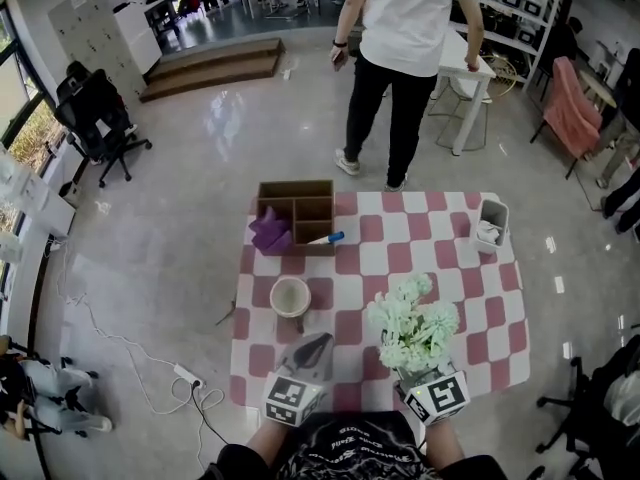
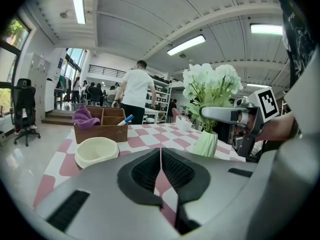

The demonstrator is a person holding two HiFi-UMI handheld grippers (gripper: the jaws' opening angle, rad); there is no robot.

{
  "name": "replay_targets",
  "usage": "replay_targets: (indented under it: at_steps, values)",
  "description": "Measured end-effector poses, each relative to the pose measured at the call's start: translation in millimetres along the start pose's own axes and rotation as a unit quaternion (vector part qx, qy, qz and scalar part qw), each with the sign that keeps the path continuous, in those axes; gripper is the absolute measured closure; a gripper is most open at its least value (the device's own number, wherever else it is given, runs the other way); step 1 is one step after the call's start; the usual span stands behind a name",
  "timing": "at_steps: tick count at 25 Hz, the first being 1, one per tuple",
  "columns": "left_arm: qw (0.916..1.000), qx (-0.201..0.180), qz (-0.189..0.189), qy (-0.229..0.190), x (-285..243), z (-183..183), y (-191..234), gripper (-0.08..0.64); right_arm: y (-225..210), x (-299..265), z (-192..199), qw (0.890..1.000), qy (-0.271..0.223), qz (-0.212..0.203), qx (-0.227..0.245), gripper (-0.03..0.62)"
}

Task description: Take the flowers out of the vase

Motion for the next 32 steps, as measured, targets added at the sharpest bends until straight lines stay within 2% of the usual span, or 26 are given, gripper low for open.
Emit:
replay_targets:
  at_steps: [11, 16, 21, 32]
  values:
    - [0.9999, -0.01, 0.012, -0.005, 1.2, 0.8, -4.6, 0.545, 1.5, 4.0, -23.4, 0.999, -0.039, 0.004, 0.004, 0.405]
    - [0.9995, -0.019, 0.023, -0.013, 0.6, -4.8, -11.2, 0.545, -0.5, 9.8, -54.4, 0.997, -0.063, 0.035, 0.015, 0.42]
    - [0.9989, -0.024, 0.036, -0.017, 0.9, -6.1, -18.5, 0.545, 2.5, 15.9, -80.2, 0.996, -0.078, 0.038, 0.03, 0.424]
    - [0.9977, -0.031, 0.054, -0.026, 5.9, -8.9, -24.7, 0.545, 8.5, 30.3, -125.4, 0.992, -0.11, 0.05, 0.031, 0.445]
Point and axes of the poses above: the fingertips, and each gripper's own axes: x backward along the fingers, y to its left, z out of its underside, the point moved 3 cm from there along x, backward along the fingers, and after that the axes turned 6 degrees about z, right-handed, at the moved point
